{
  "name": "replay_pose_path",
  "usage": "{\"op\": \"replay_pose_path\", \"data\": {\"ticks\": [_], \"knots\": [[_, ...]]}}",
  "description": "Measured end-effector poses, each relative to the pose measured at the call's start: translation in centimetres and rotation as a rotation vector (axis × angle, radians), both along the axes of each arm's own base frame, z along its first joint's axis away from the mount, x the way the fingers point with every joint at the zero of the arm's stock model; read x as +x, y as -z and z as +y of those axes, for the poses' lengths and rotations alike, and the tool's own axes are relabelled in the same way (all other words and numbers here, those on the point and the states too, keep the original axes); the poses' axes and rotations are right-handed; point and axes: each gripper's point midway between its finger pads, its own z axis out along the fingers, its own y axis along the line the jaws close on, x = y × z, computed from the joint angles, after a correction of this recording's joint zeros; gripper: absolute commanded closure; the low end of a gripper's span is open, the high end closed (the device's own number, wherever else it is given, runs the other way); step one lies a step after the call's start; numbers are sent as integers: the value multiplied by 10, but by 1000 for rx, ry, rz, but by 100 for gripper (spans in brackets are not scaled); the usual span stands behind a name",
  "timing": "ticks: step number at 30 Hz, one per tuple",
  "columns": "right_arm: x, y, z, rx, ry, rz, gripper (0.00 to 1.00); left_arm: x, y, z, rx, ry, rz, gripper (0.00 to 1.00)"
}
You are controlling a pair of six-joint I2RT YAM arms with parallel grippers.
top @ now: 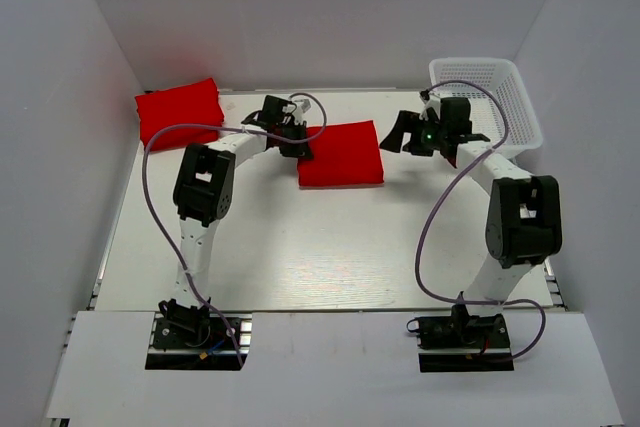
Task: Fold and stack the t-shirts
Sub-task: Put the neatly folded tshirt into the corner of the board with the left arm
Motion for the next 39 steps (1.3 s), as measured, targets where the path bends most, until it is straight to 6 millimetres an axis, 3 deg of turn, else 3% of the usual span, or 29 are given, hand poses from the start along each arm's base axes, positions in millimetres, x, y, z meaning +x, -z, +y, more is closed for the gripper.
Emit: {"op": "replay_pose_path", "data": {"ticks": [5, 12, 19, 23, 30, 39], "knots": [[-11, 2, -24, -31, 76, -18, 10, 1, -2, -7, -8, 71, -38, 100], [-12, -3, -40, -38, 125, -61, 10, 2, -10, 2, -26, 119, -87, 100], [-18, -2, -42, -21, 136, -74, 10, 21, -49, 19, 3, 195, -196, 100], [-19, -15, -42, -8, 143, -109, 10, 35, -78, 42, 32, 207, -239, 100], [-16, -28, -41, 17, 154, -141, 10, 72, -142, 101, 101, 159, -377, 100], [-12, -39, -35, 77, 165, -152, 10, 93, -165, 178, 194, 34, -416, 100]]}}
